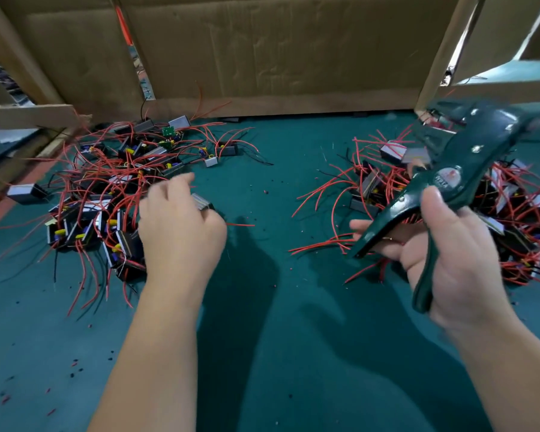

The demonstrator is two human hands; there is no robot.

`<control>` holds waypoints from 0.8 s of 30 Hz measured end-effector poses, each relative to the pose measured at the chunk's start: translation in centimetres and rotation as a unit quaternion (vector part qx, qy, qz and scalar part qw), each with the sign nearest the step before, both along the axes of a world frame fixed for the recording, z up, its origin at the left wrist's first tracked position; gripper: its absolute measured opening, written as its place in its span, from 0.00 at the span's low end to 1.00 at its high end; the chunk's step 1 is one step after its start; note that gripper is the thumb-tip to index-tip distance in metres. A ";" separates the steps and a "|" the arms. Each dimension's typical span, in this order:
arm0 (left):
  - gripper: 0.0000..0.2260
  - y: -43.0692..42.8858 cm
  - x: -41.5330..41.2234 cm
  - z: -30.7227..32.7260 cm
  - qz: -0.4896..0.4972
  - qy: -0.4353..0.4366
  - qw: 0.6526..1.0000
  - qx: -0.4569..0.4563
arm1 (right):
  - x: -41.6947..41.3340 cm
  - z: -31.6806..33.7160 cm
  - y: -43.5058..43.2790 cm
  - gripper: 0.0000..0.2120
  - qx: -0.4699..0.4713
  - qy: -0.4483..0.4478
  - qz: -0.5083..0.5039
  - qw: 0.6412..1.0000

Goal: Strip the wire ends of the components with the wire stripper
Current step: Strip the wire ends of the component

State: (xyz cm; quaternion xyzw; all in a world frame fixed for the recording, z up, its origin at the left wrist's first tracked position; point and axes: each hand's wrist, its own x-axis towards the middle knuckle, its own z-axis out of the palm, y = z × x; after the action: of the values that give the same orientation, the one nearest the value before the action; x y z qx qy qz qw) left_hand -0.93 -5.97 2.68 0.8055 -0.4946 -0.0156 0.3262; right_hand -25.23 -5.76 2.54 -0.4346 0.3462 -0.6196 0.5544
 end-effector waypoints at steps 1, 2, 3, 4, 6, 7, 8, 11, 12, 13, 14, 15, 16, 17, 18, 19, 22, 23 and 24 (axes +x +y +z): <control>0.25 0.0 -0.3 -0.2 0.011 -0.016 0.997 0.079 | 0.0 -0.1 0.0 0.11 -0.001 0.011 -0.009 1.000; 0.26 0.0 -0.4 -0.5 0.015 -0.035 0.989 0.144 | 0.0 -0.2 0.0 0.09 0.001 0.015 -0.009 1.000; 0.25 0.0 -0.4 -0.7 0.012 -0.055 0.981 0.184 | 0.2 -0.2 0.1 0.10 0.005 0.016 -0.004 1.000; 0.24 0.1 -0.3 -0.9 0.009 -0.075 0.978 0.197 | 0.2 -0.2 0.2 0.13 0.010 0.016 0.004 1.000; 0.21 0.1 0.2 -1.1 0.020 -0.103 0.979 0.176 | 0.4 -0.3 0.3 0.21 0.020 0.024 0.019 0.999; 0.19 0.1 0.4 -1.1 0.031 -0.107 0.980 0.164 | 0.4 -0.3 0.4 0.22 0.024 0.028 0.025 0.999; 0.18 0.1 0.6 -1.0 0.040 -0.103 0.982 0.155 | 0.5 -0.4 0.3 0.23 0.026 0.026 0.030 0.999; 0.15 -0.1 0.9 -1.2 0.051 -0.080 0.985 0.144 | 0.4 -0.6 0.0 0.20 0.027 -0.001 0.048 0.998; 0.13 -0.1 0.9 -1.2 0.051 -0.075 0.987 0.136 | 0.3 -0.6 -0.1 0.21 0.033 -0.013 0.056 0.998; 0.13 -0.1 0.9 -1.3 0.051 -0.072 0.987 0.131 | 0.2 -0.5 -0.2 0.23 0.040 -0.022 0.062 0.997; 0.14 -0.1 0.9 -1.3 0.050 -0.071 0.988 0.129 | 0.2 -0.6 -0.3 0.26 0.049 -0.029 0.066 0.996; 0.16 -0.1 0.9 -1.4 0.044 -0.073 0.987 0.133 | 0.1 -0.6 -0.3 0.27 0.057 -0.033 0.069 0.995; 0.19 -0.2 0.9 -1.4 0.034 -0.076 0.987 0.140 | 0.1 -0.5 -0.2 0.27 0.063 -0.037 0.073 0.995; 0.20 -0.2 0.9 -1.5 0.022 -0.078 0.986 0.145 | 0.1 -0.5 -0.2 0.25 0.066 -0.040 0.077 0.994; 0.20 -0.2 0.8 -1.5 0.011 -0.078 0.987 0.139 | 0.1 -0.5 -0.1 0.23 0.066 -0.041 0.081 0.994; 0.19 -0.2 0.8 -1.5 0.004 -0.071 0.990 0.124 | 0.1 -0.5 0.0 0.22 0.067 -0.040 0.085 0.993; 0.13 -0.2 0.4 -1.1 0.002 -0.039 0.997 0.066 | 0.2 -0.5 0.0 0.20 0.069 -0.035 0.093 0.993; 0.12 -0.3 0.1 -0.9 -0.003 -0.027 0.998 0.054 | 0.2 -0.4 0.0 0.21 0.071 -0.035 0.096 0.992; 0.11 -0.3 -0.1 -0.7 -0.014 -0.010 0.999 0.044 | 0.2 -0.4 0.1 0.21 0.074 -0.037 0.099 0.992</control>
State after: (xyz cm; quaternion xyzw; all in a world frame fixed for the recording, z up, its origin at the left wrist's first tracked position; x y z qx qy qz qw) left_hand -1.06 -6.30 1.97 0.8119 -0.5082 -0.0340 0.2853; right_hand -24.99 -5.69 2.13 -0.4010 0.3253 -0.5500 0.6564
